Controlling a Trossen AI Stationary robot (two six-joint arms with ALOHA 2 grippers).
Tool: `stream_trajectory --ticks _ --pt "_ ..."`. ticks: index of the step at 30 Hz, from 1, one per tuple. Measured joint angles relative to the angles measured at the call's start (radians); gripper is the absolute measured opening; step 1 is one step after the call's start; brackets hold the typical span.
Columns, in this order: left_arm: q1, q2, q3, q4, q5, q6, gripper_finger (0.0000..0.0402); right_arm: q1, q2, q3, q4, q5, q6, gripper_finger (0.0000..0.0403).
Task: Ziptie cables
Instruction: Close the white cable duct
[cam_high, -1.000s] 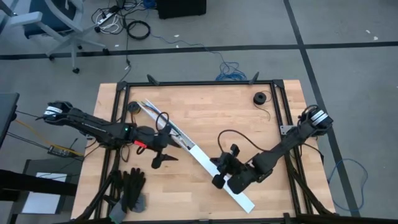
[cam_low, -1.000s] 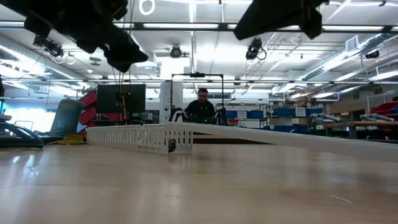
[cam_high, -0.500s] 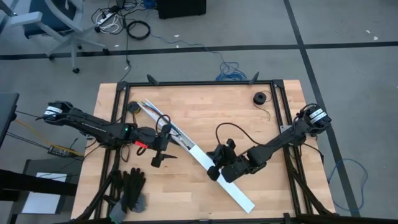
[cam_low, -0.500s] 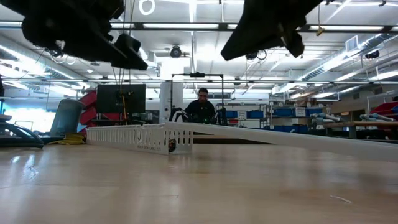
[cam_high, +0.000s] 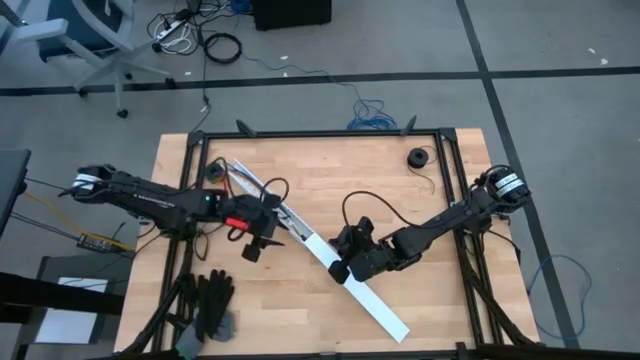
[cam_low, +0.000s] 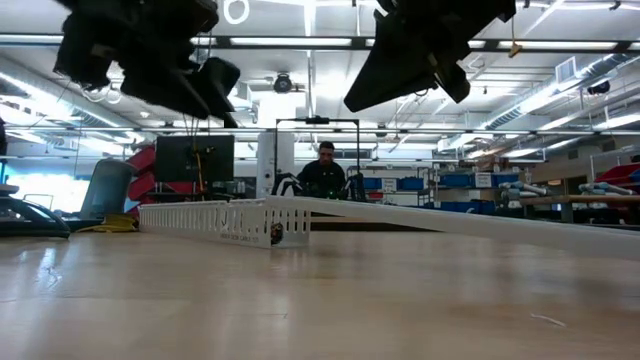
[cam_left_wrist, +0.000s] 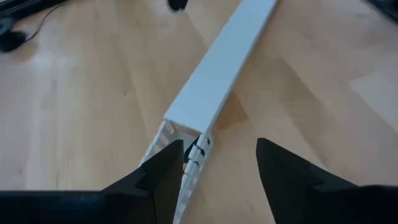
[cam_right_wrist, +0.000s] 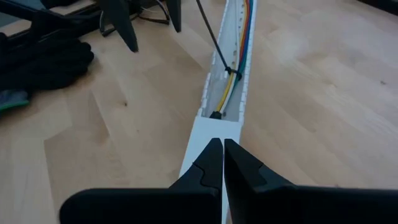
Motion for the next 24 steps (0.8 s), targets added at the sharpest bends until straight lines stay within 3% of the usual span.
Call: stream_trajectory --ticks 4,12,19,24 --pt "0.065 0.032 0.108 -0.205 0.088 0.090 0.0173 -0.001 0.000 0.000 -0.001 -0.003 -0.029 0.0000" --pt "0.170 0.197 0.375 -0.610 0.092 0.319 0.0173 -0.006 0.000 0.000 -0.006 -0.002 -0.069 0.0000" --pt "0.190 0.288 0.425 -0.644 0.078 0.464 0.0173 -0.031 0.001 0.000 -0.002 -0.003 -0.067 0.0000" --pt "0.189 0.309 0.424 -0.646 -0.001 0.541 0.0173 -0.051 0.001 0.000 -0.007 -0.023 -0.077 0.0000"
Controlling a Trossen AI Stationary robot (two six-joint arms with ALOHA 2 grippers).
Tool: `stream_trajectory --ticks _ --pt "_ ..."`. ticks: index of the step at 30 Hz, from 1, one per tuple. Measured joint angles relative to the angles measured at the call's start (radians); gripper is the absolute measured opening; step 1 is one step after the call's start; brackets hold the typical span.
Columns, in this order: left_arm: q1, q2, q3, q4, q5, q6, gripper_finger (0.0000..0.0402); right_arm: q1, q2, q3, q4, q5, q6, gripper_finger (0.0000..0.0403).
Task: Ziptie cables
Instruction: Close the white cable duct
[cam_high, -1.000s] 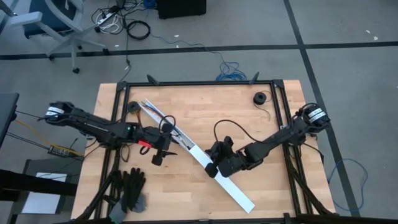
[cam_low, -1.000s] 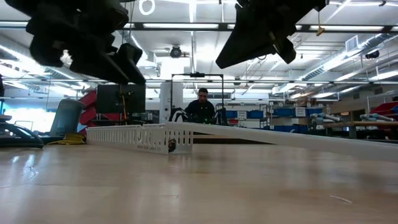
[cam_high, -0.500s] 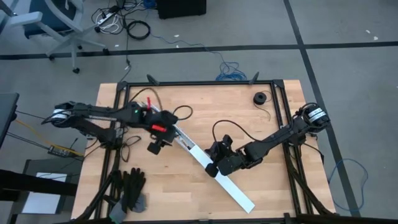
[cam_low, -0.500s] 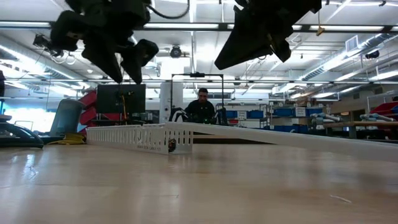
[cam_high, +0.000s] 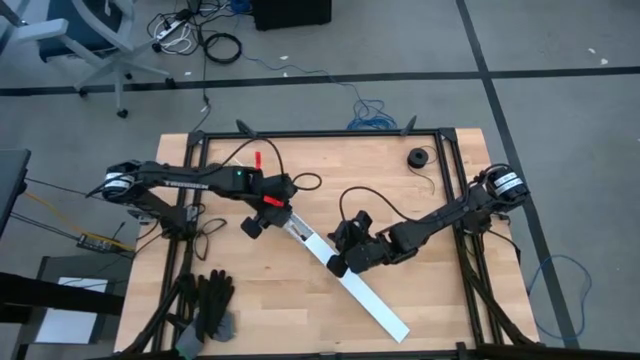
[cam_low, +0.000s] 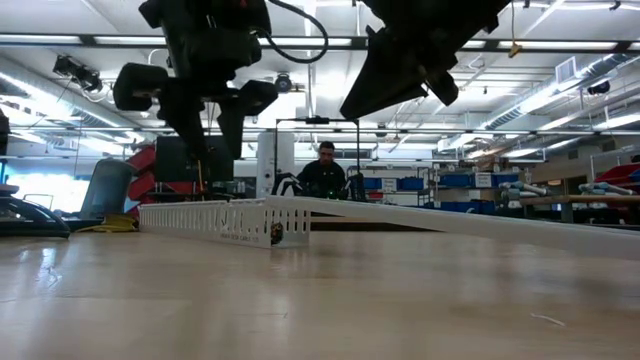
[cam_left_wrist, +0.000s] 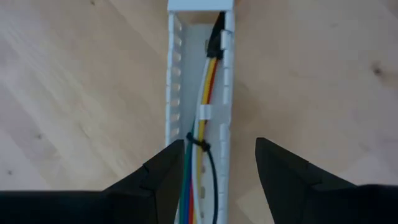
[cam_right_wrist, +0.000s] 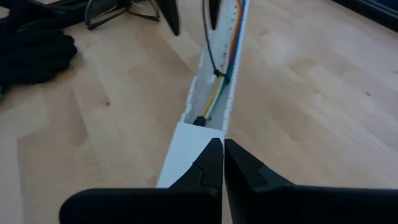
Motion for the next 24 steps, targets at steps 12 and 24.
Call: stream_trajectory --ticks 12,24 --pt "-0.001 0.043 -0.001 0.026 -0.027 -0.105 0.0178 -0.019 0.000 0.000 0.000 -0.032 -0.025 0.0000" --pt "-0.001 0.045 -0.001 0.124 -0.013 -0.168 0.0263 -0.022 0.000 0.000 0.000 -0.032 -0.044 0.0000"
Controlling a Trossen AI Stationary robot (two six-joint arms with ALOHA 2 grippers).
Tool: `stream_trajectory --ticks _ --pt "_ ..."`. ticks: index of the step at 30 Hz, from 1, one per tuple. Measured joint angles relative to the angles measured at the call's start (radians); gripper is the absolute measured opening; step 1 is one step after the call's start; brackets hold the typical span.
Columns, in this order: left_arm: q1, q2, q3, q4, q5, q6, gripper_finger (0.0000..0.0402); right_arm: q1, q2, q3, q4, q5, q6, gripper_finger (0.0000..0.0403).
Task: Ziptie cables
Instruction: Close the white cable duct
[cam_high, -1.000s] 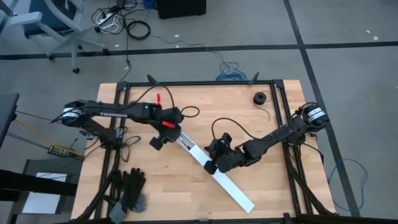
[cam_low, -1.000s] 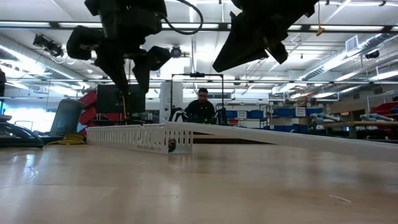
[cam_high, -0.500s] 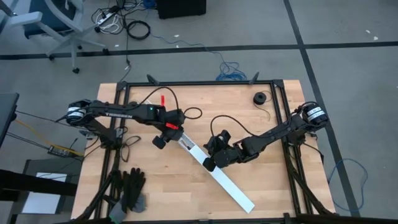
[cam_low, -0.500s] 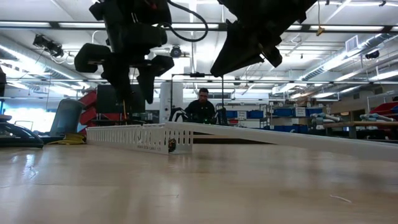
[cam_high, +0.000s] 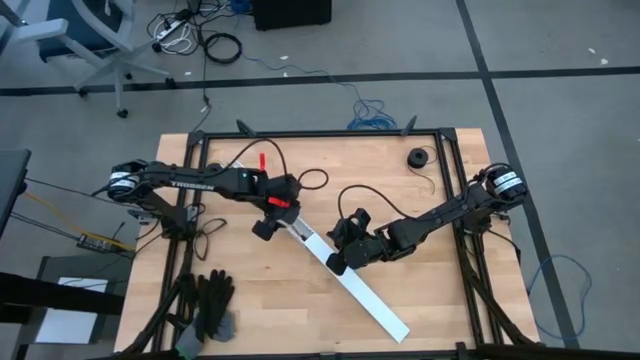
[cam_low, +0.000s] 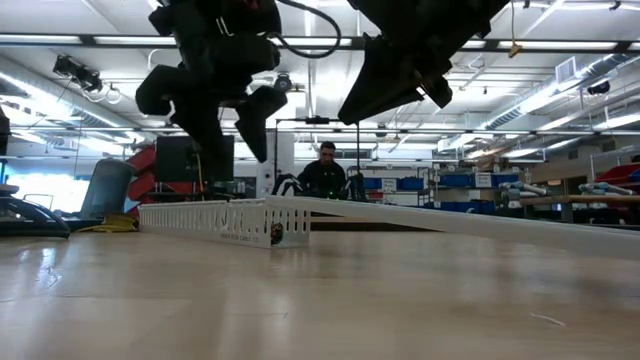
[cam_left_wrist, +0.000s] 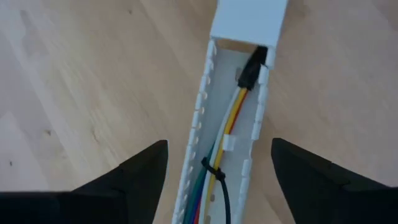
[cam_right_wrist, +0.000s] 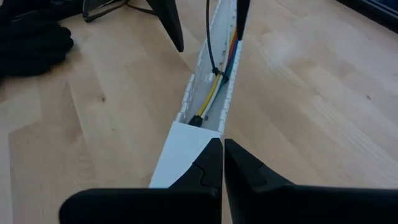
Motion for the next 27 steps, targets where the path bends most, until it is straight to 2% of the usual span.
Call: stream_trajectory --ticks 6,14,20,27 --pt "-0.004 0.005 0.000 0.039 0.082 -0.027 0.0268 0.000 0.000 -0.024 0.018 0.000 0.000 0.0000" --pt "-0.006 0.057 -0.001 0.043 0.086 -0.001 0.0268 -0.004 0.000 -0.103 0.151 -0.002 0.014 0.0000" --pt "-0.007 0.100 -0.001 0.058 0.086 0.008 0.0268 -0.035 0.001 -0.111 0.256 -0.086 -0.047 0.0000" --pt "-0.007 0.103 0.000 0.105 0.097 0.011 0.0268 -0.083 0.001 -0.111 0.261 -0.194 -0.042 0.0000"
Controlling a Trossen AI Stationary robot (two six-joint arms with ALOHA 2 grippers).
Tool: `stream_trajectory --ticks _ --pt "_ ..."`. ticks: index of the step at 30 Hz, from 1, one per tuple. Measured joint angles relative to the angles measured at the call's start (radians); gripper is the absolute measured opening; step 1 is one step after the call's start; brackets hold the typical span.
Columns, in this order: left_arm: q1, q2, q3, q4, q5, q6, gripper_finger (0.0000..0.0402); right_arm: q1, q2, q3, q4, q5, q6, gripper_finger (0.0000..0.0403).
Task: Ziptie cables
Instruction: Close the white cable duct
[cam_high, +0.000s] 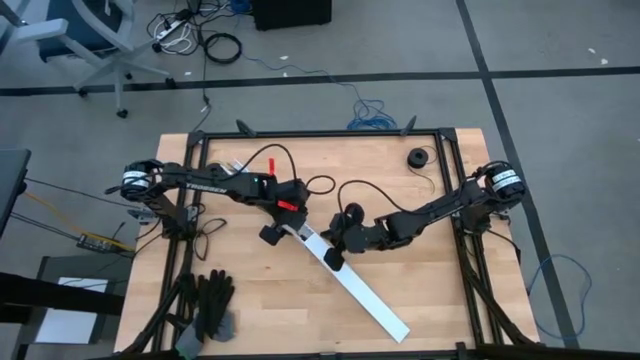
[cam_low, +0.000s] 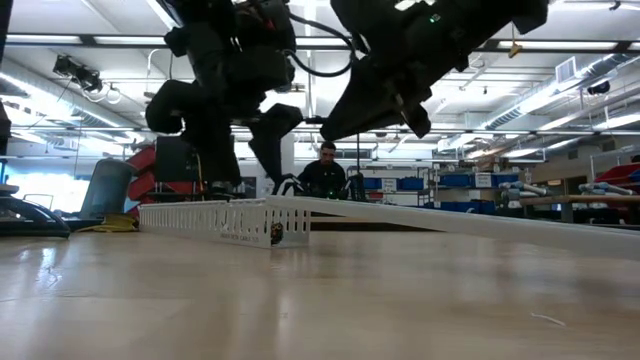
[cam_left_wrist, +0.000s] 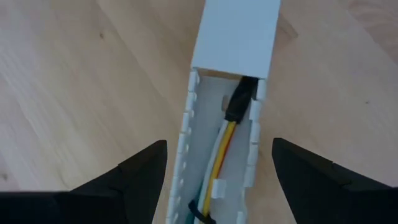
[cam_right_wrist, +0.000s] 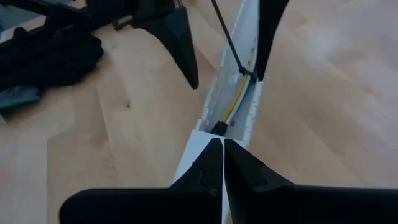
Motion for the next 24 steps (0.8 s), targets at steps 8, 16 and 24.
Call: stream_trajectory --ticks 8,16,24 --pt "-0.006 0.014 0.000 0.014 0.034 0.058 0.0257 -0.021 0.000 0.013 0.003 -0.086 -0.008 0.0000" --pt "-0.006 0.034 0.000 0.040 0.038 0.073 0.0235 -0.068 0.025 0.012 0.000 -0.210 0.038 0.0000" --pt "-0.007 0.040 0.000 0.057 0.038 0.074 0.0234 -0.084 0.099 0.014 0.116 -0.275 0.010 0.0000"
